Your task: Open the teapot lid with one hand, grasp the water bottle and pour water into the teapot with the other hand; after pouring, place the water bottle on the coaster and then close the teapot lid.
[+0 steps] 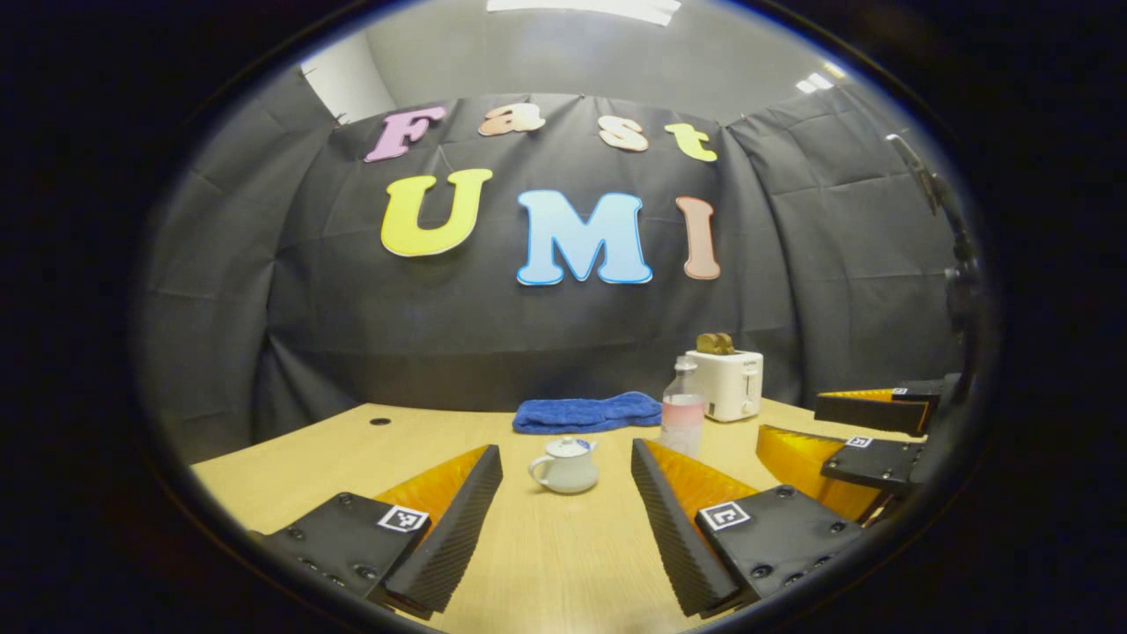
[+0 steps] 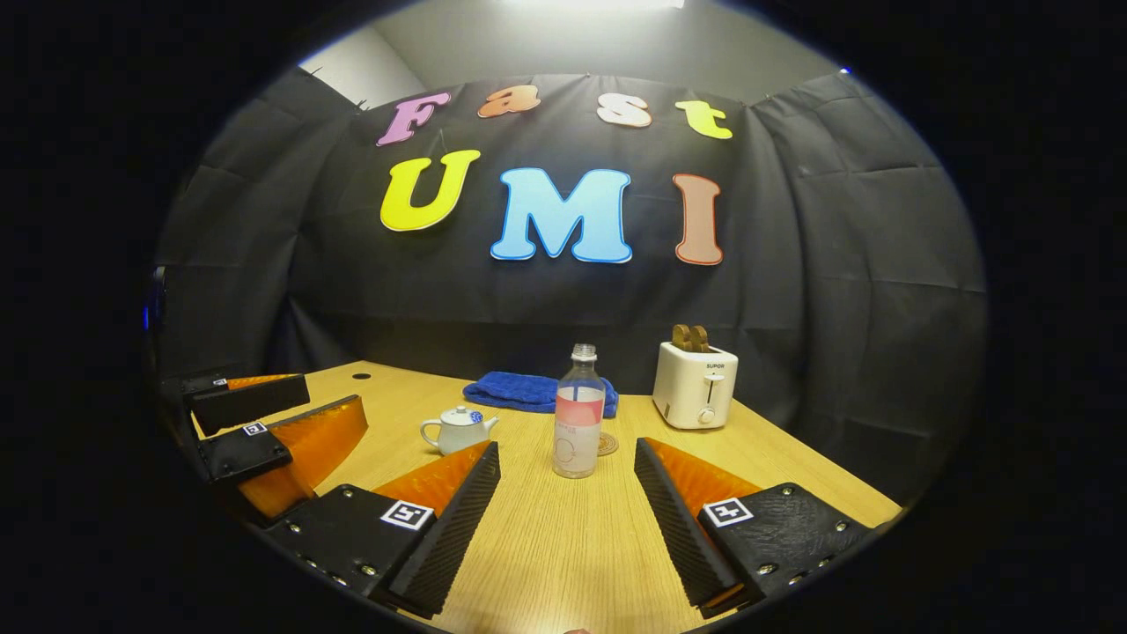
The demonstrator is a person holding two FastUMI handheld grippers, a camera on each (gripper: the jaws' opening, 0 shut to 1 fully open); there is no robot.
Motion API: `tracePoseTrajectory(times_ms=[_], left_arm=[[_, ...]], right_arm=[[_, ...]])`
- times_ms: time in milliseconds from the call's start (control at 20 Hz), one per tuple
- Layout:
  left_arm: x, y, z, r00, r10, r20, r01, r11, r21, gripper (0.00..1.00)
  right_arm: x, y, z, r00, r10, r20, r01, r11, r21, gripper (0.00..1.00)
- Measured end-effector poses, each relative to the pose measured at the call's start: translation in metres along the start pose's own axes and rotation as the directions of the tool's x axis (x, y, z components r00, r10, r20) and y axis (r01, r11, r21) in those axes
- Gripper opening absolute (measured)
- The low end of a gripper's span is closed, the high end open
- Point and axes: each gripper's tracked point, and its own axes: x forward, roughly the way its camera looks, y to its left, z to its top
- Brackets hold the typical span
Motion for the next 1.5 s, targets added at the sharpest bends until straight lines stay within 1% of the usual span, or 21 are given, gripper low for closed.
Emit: tracePoseTrajectory(times_ms=[150, 450, 700, 850, 1050, 1200, 1350, 1500], left_arm=[[0.01, 0.002, -0.002, 1.0, -0.002, -0.008, 0.002, 1.0, -0.004, 0.96], [0.046, 0.0, -0.016, 0.997, -0.057, -0.053, 0.056, 0.998, -0.025, 0.96], [0.089, 0.001, -0.016, 0.995, -0.087, -0.057, 0.087, 0.996, -0.004, 0.96], [0.116, -0.006, -0.015, 0.991, -0.123, -0.061, 0.124, 0.992, 0.013, 0.96], [0.15, -0.017, -0.021, 0.982, -0.17, -0.084, 0.171, 0.985, -0.005, 0.96], [0.17, -0.016, -0.028, 0.979, -0.184, -0.094, 0.183, 0.983, -0.01, 0.96], [0.192, -0.013, -0.036, 0.976, -0.191, -0.105, 0.192, 0.981, -0.003, 0.96], [0.211, -0.013, -0.055, 0.967, -0.212, -0.139, 0.211, 0.977, -0.022, 0.96]], right_arm=[[0.011, 0.0, 0.001, 1.0, 0.01, -0.002, -0.01, 1.0, 0.02, 0.96], [0.043, -0.003, 0.005, 1.0, 0.028, -0.006, -0.028, 0.998, 0.05, 0.96], [0.074, -0.013, 0.016, 1.0, -0.017, 0.018, 0.017, 1.0, 0.012, 0.95], [0.098, -0.014, 0.02, 1.0, -0.021, 0.013, 0.02, 1.0, 0.014, 0.95], [0.13, -0.014, 0.018, 0.999, -0.029, -0.03, 0.029, 1.0, 0.005, 0.96], [0.153, -0.019, 0.013, 0.997, -0.051, -0.054, 0.05, 0.999, -0.01, 0.95], [0.175, -0.024, 0.0, 0.992, -0.064, -0.106, 0.065, 0.998, 0.012, 0.95], [0.195, -0.02, -0.02, 0.989, -0.029, -0.147, 0.037, 0.998, 0.051, 0.95]])
